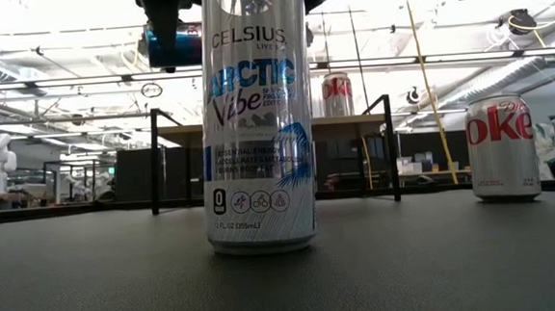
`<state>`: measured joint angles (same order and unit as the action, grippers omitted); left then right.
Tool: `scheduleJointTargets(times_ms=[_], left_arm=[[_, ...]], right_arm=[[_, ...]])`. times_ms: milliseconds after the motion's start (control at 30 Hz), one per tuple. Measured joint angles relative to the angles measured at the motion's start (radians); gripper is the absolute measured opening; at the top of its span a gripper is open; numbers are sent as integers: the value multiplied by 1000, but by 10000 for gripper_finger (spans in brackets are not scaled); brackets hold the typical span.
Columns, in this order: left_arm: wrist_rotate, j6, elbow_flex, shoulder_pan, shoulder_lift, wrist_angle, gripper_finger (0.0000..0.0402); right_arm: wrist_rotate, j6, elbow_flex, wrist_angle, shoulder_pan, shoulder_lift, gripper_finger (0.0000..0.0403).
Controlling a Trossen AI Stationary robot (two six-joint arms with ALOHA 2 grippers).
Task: Place canned beverage on shelf
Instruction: Put the top left blue soda can on the shelf
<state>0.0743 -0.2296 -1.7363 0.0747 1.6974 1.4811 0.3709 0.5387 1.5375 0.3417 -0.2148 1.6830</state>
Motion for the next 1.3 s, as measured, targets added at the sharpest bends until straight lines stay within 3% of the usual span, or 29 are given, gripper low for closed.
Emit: scheduleJointTargets(times_ms=[1300], left_arm=[[0,33,0,0,0,-122,224]], right_arm=[[-5,-37,0,25,46,2,382]])
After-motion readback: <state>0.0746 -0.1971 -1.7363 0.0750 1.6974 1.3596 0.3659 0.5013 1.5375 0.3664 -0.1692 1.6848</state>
